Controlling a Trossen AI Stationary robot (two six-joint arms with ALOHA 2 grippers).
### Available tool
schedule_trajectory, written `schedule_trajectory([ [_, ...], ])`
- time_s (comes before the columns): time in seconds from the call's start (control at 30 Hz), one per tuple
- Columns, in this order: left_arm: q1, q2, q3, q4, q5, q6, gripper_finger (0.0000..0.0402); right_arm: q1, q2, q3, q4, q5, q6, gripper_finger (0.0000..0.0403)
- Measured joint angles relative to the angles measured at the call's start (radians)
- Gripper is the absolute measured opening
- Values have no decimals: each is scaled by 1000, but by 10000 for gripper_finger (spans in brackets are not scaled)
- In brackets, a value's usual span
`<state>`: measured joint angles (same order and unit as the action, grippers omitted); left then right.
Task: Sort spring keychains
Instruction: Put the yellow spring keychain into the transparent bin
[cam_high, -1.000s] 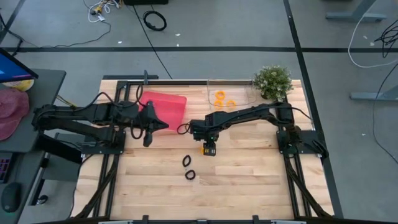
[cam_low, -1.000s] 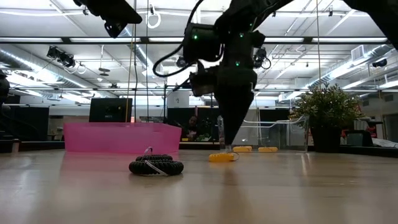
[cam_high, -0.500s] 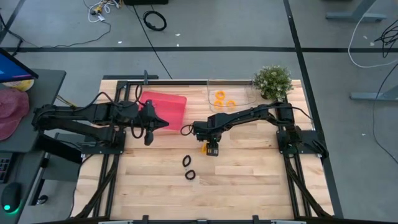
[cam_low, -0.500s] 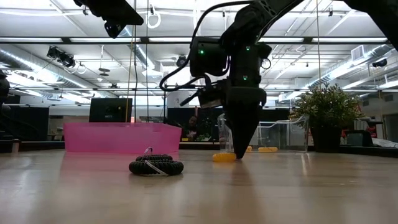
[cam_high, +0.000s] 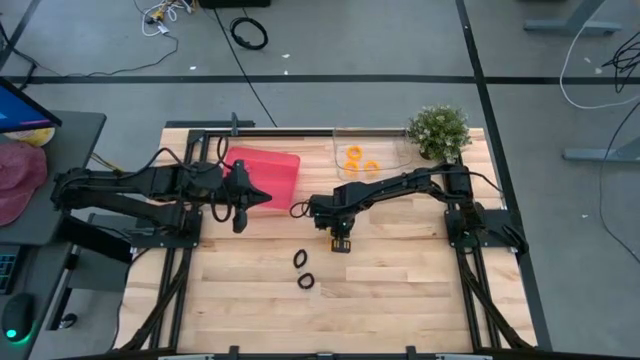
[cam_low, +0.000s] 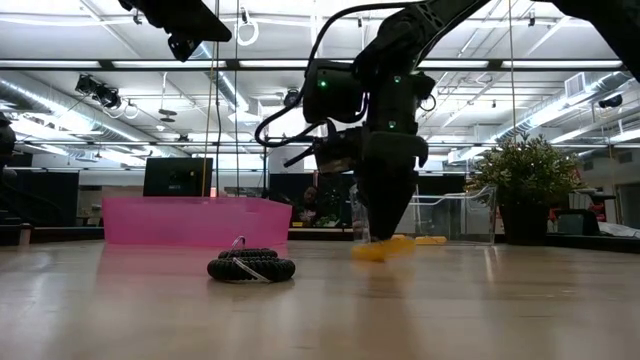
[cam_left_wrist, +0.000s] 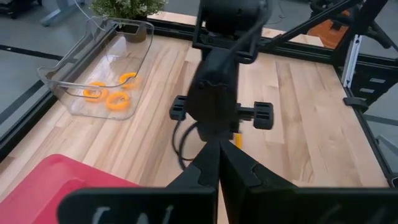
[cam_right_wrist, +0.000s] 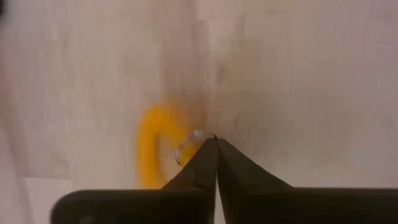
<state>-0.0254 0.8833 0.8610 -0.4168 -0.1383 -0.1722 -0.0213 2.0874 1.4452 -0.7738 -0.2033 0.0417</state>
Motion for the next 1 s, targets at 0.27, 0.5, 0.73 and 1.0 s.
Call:
schedule_trajectory([
  [0.27, 0, 0, 0, 0, -10, 0, 7, 1, -2, 0, 1, 10, 2, 2],
  [0.5, 0, 0, 0, 0, -19, 1, 7, 0, -51, -2, -30, 19, 2, 1],
  [0.73, 0, 0, 0, 0, -26, 1, 7, 0, -145, -2, -30, 20, 2, 1],
  [1.0, 0, 0, 0, -1, -45, 3, 7, 3, -169, -1, -39, -10, 2, 26],
])
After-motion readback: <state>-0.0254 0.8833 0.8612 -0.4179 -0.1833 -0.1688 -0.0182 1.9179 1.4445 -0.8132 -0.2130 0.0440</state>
